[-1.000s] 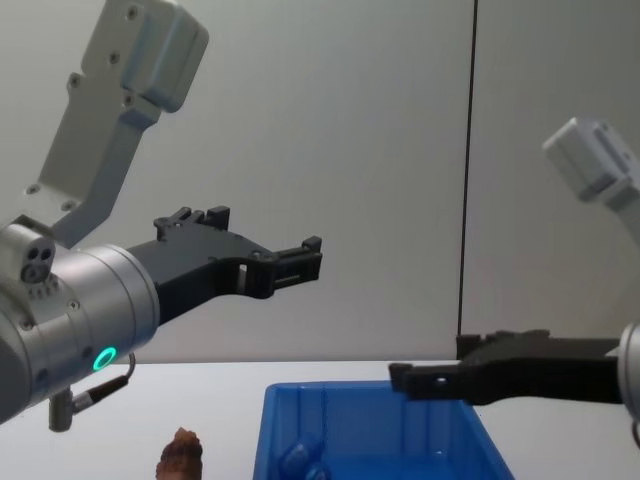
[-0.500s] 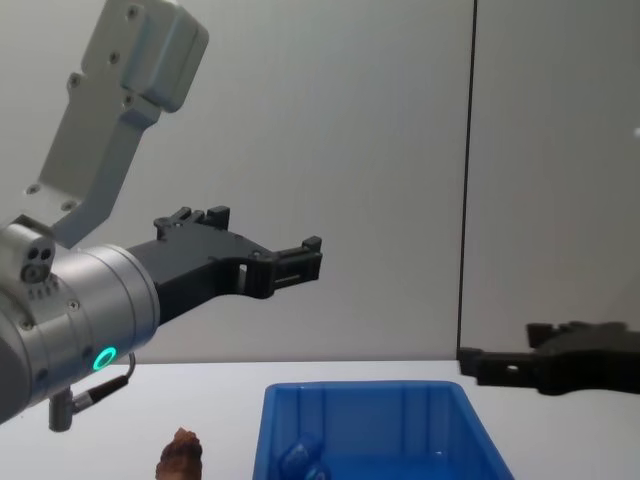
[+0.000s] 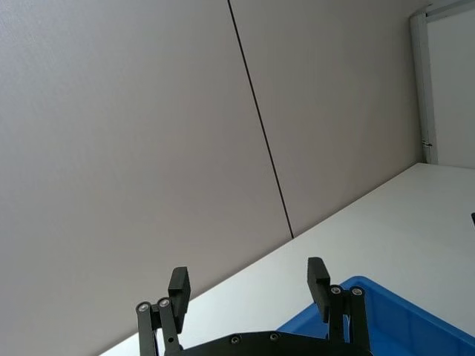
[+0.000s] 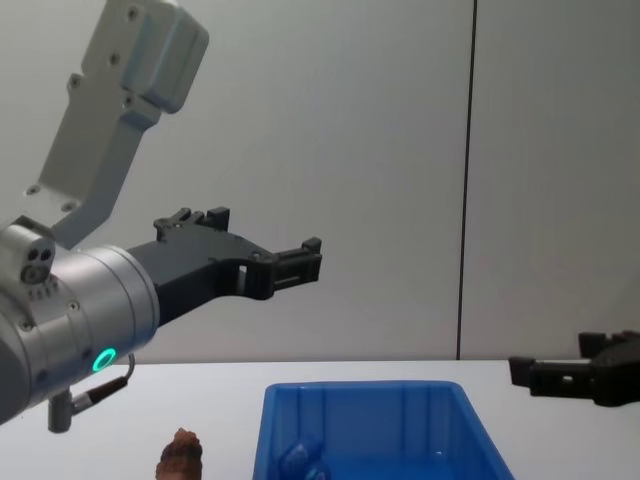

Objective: Pick up the two dolls from the table and place them into the box.

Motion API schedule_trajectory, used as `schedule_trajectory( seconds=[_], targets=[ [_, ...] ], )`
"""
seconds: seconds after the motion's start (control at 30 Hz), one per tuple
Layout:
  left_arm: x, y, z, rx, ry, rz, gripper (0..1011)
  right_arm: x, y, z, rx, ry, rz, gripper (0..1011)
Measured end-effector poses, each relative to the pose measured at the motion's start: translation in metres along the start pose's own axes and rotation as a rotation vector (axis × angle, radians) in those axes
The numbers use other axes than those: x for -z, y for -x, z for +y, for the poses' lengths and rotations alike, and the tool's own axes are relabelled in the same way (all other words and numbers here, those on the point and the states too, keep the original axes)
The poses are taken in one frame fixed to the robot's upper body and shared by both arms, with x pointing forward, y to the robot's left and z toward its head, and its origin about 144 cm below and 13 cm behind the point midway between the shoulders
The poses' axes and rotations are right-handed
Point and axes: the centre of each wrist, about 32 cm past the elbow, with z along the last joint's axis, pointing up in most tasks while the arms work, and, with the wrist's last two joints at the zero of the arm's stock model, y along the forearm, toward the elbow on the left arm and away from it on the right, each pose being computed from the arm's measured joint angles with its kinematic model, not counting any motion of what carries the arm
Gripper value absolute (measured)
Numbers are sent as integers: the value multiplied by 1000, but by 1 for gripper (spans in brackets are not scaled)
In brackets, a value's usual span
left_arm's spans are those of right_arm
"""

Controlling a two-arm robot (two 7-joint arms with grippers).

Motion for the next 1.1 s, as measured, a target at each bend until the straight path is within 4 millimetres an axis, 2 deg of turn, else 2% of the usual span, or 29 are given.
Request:
schedule_trajectory(
  seconds=[0.4, 1.1],
  targets=[
    [-2, 0, 9, -36, -58, -2, 1001, 2, -3, -6, 11, 5, 1, 1001],
    [10, 16, 51, -135, -286, 72, 1001, 3, -5, -10, 17, 7, 1, 1001]
  ],
)
